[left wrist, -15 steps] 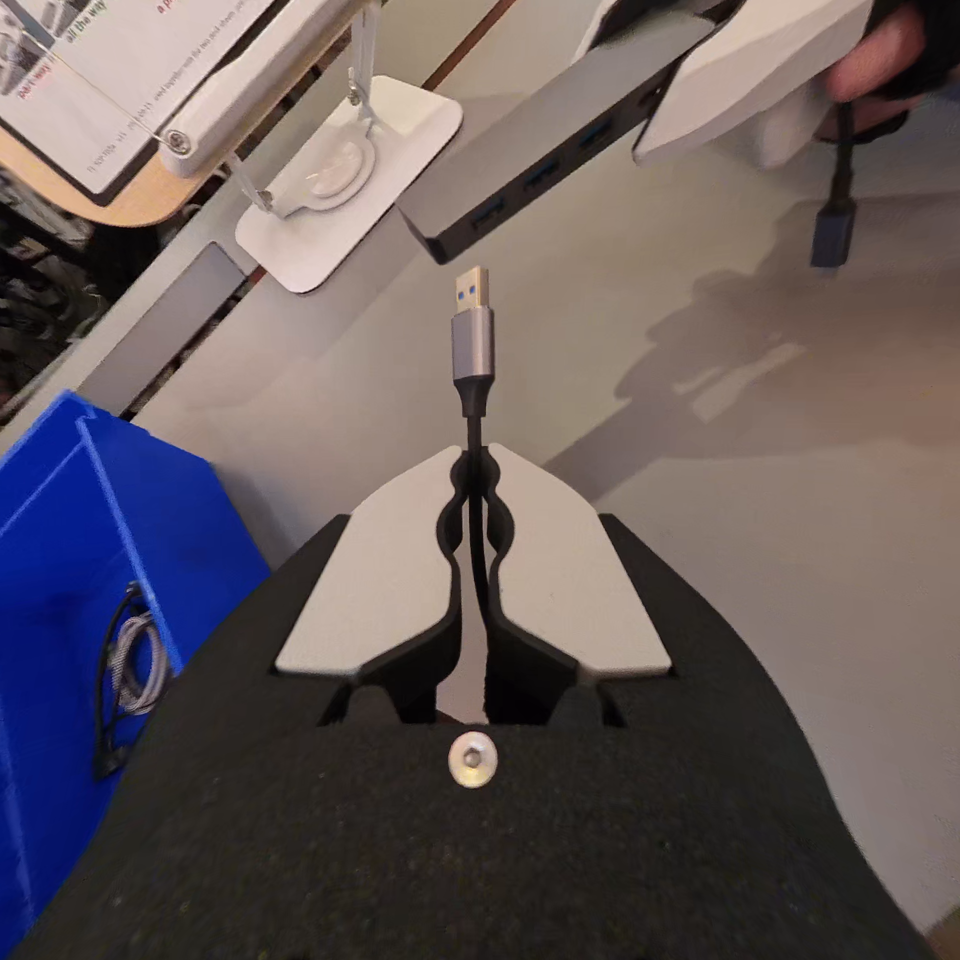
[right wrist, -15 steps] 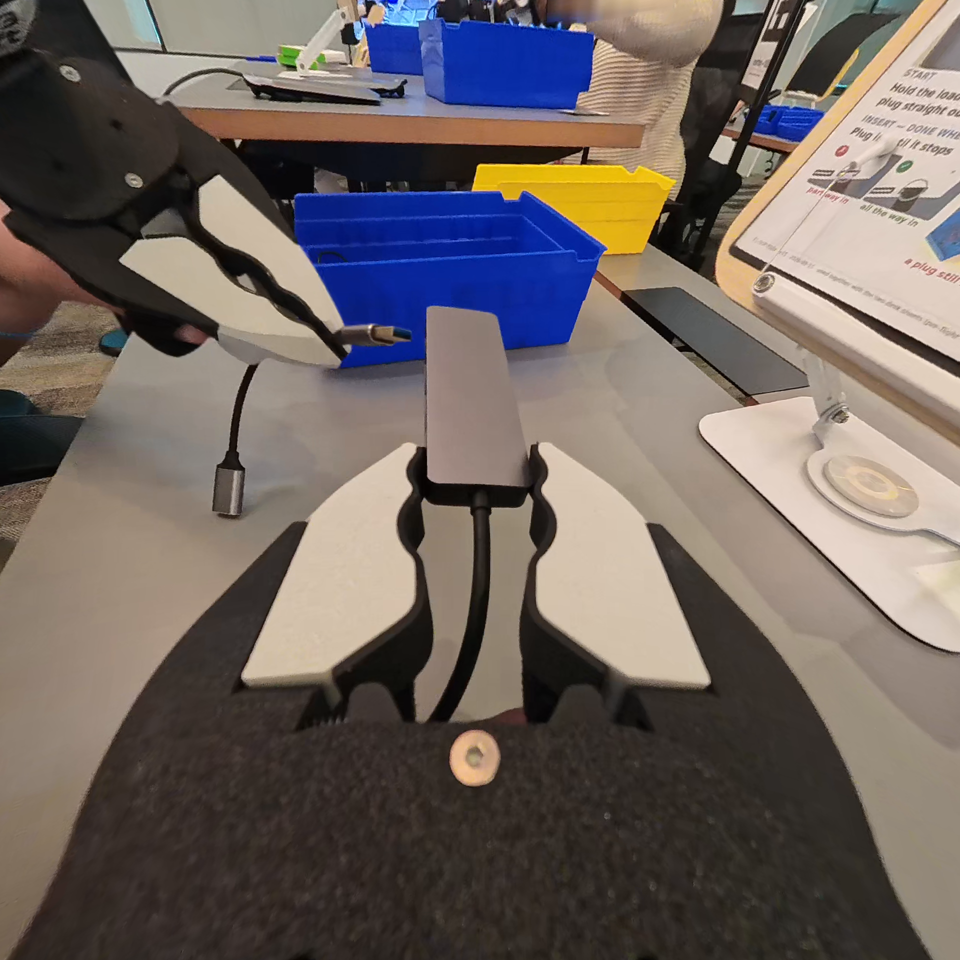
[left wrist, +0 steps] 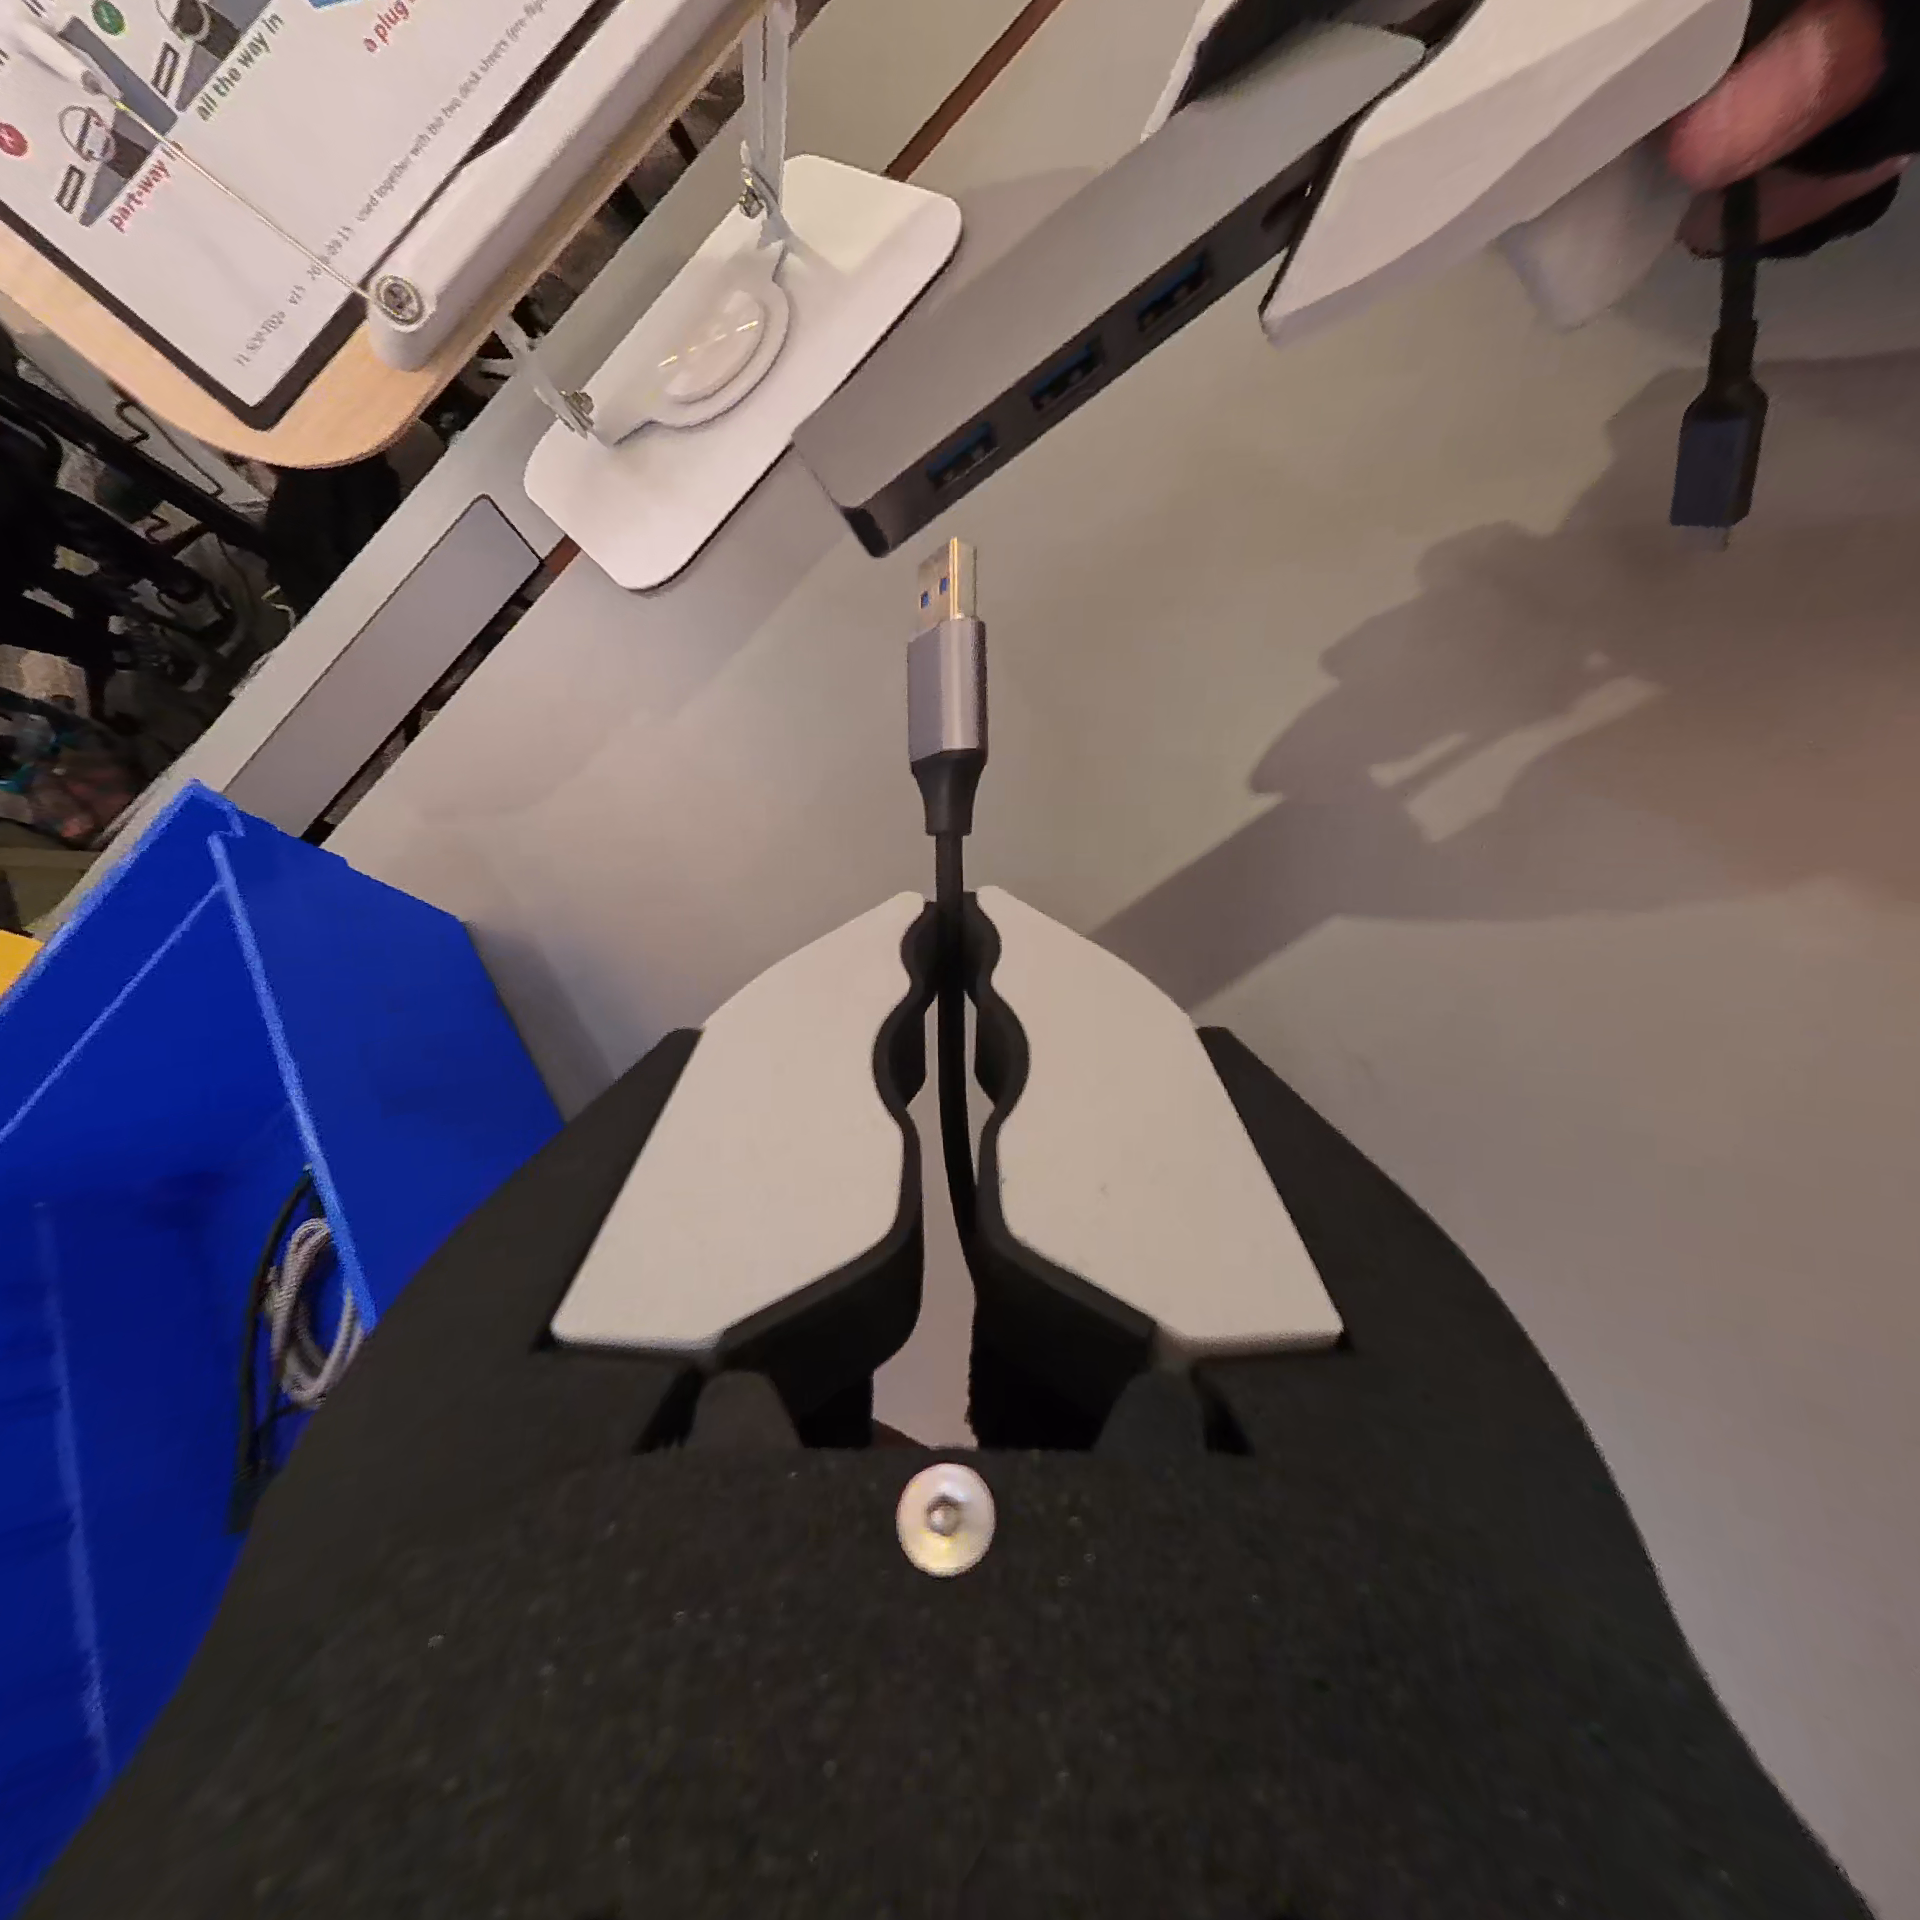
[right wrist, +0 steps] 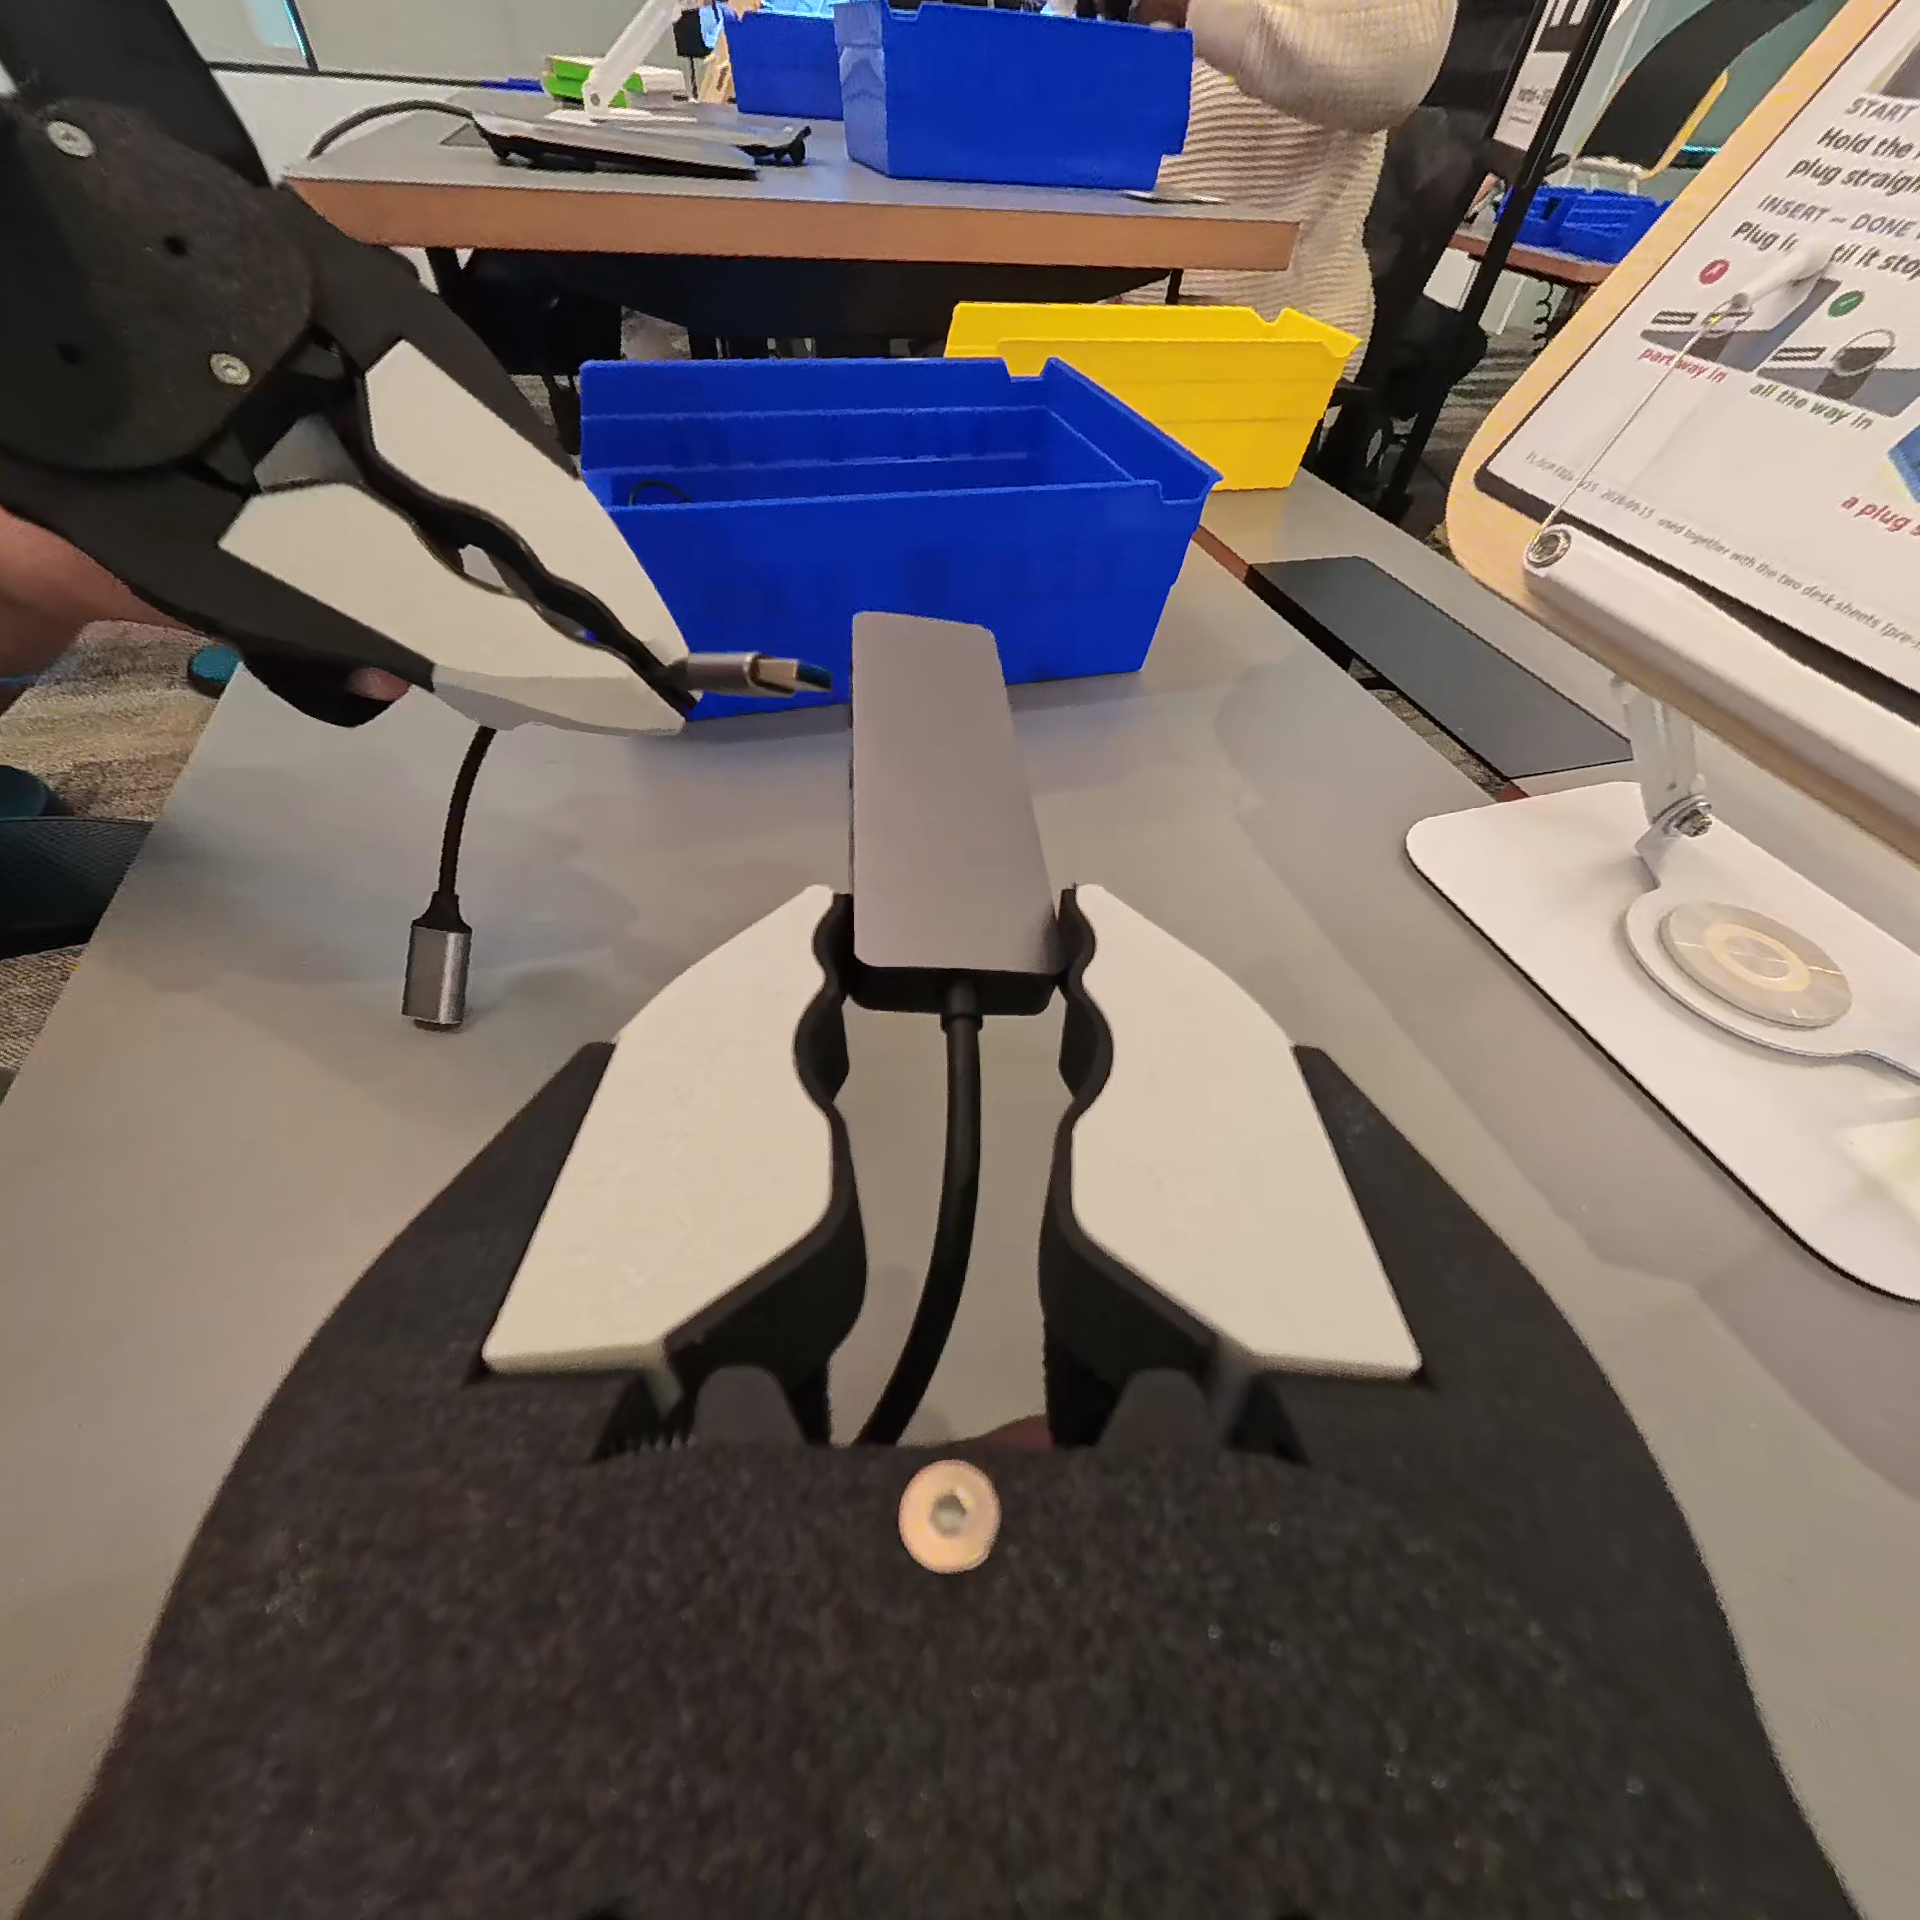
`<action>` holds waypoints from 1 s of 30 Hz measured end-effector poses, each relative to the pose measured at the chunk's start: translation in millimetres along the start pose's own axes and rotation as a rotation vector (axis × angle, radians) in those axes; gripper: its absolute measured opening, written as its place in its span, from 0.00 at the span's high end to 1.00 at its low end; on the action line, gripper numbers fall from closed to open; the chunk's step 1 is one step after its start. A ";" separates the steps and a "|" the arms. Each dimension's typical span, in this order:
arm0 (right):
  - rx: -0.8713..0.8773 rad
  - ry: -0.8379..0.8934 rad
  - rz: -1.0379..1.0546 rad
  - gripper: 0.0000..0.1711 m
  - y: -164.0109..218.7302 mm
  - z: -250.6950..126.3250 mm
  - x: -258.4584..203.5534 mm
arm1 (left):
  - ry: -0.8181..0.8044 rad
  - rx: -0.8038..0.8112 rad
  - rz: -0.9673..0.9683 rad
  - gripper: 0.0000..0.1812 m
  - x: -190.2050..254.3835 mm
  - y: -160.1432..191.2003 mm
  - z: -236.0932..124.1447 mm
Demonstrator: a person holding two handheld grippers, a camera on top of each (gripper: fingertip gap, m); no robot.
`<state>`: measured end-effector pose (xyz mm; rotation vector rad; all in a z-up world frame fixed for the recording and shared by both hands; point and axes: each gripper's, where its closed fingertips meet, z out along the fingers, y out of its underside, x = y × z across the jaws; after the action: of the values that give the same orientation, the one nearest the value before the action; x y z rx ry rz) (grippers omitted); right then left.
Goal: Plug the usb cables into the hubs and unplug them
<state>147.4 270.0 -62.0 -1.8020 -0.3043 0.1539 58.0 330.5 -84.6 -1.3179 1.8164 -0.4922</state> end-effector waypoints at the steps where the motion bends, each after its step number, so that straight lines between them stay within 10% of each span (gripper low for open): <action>1: 0.002 0.004 -0.001 0.78 -0.2 -0.2 0.7 | 0.026 0.010 -0.021 0.98 1.4 -0.6 0.2; 16: 0.063 0.025 -0.015 0.78 -8.0 -7.7 6.3 | 0.690 0.248 -0.565 0.98 32.3 -36.6 -6.1; 30: 0.080 0.024 -0.041 0.78 -13.6 -11.4 3.2 | 0.775 0.256 -0.629 0.98 32.0 -38.7 -6.6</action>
<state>151.7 263.3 -45.8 -1.7164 -0.3138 0.1135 72.0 285.7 -65.6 -1.6307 1.7736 -1.7062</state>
